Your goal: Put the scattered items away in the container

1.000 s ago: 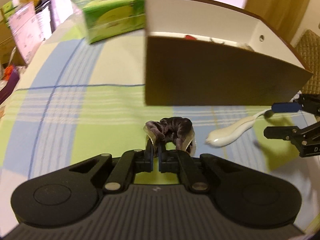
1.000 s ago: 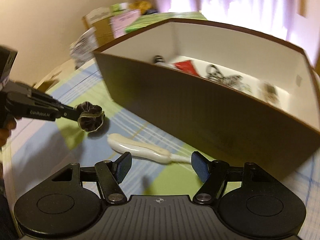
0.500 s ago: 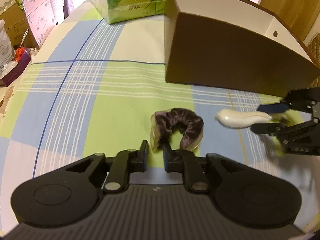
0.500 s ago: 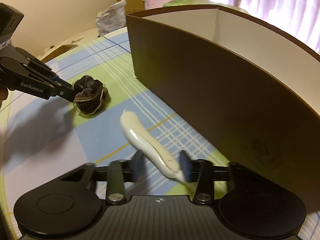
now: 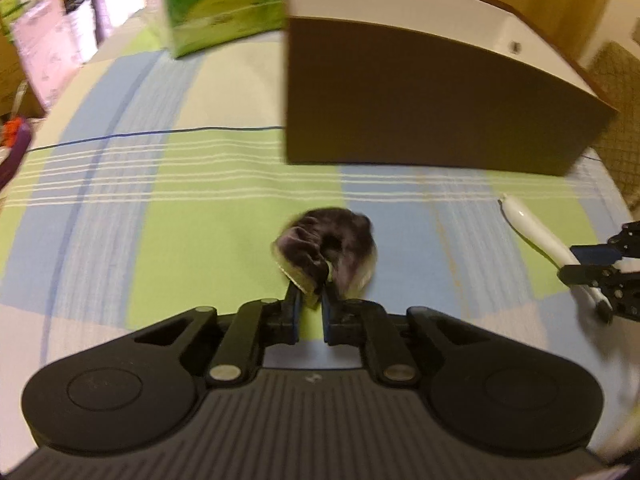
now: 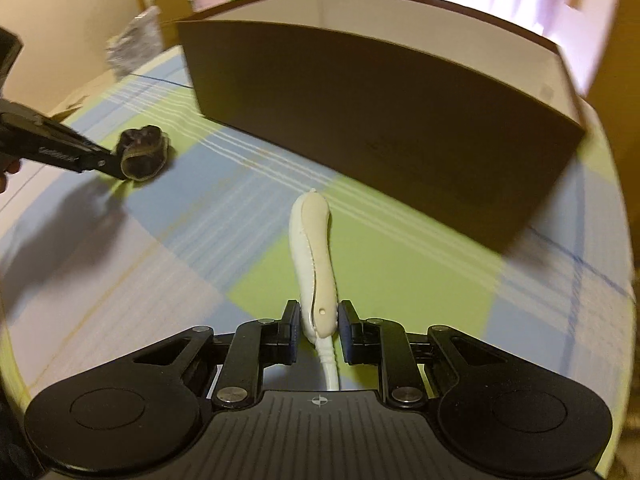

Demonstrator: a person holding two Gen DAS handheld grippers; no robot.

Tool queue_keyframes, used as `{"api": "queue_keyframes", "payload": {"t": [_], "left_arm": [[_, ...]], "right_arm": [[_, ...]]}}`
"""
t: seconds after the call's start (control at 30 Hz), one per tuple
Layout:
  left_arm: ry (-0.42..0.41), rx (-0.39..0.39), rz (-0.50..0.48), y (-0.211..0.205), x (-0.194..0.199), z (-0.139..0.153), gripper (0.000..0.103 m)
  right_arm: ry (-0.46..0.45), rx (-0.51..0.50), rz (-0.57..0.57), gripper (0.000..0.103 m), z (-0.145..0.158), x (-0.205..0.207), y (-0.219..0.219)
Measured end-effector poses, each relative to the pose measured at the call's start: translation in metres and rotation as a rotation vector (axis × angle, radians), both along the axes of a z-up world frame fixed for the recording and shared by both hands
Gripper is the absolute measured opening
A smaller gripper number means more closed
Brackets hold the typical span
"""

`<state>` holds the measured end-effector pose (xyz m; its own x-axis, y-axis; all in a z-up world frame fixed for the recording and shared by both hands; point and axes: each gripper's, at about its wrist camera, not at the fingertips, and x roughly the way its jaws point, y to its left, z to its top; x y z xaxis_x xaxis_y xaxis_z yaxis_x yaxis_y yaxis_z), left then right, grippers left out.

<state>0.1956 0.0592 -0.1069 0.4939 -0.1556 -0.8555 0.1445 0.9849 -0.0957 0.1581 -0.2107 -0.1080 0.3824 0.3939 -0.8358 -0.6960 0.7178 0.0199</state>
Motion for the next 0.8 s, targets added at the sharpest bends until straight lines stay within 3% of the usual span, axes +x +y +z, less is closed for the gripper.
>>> {"api": "queue_keyframes", "payload": {"t": [0.17,0.27,0.33,0.37,0.4,0.43,0.5,0.57,0.8], "left_arm": [[0.010,-0.038,-0.137,-0.026,-0.012,0.002,0.005],[0.028,-0.027,-0.147,-0.031,-0.020,0.001,0.008],[0.033,-0.016,-0.114,-0.026,-0.024,0.004,0.017],[0.031,-0.012,-0.097,-0.023,-0.025,0.006,0.028],[0.024,-0.006,-0.077,-0.020,-0.026,0.009,0.040],[0.011,0.000,-0.053,-0.017,-0.026,0.012,0.045],[-0.016,0.010,-0.009,-0.012,-0.025,0.019,0.063],[-0.038,0.025,0.036,-0.011,-0.021,0.022,0.077],[-0.049,0.060,0.069,-0.019,0.005,0.011,0.076]], "right_arm": [[0.018,-0.017,-0.092,0.023,0.007,-0.009,-0.022],[0.023,-0.005,-0.116,0.023,0.009,-0.014,-0.028],[0.021,-0.003,-0.120,0.023,0.010,-0.016,-0.028],[0.023,0.000,-0.123,0.023,0.010,-0.016,-0.028],[0.028,0.007,-0.124,0.031,0.010,-0.016,-0.028],[0.033,0.015,-0.127,0.061,0.010,-0.015,-0.028],[-0.002,0.037,-0.138,0.097,0.013,-0.018,-0.027],[-0.025,0.053,-0.121,0.097,0.015,-0.019,-0.024],[-0.018,0.067,-0.145,0.097,0.015,-0.012,-0.023]]}}
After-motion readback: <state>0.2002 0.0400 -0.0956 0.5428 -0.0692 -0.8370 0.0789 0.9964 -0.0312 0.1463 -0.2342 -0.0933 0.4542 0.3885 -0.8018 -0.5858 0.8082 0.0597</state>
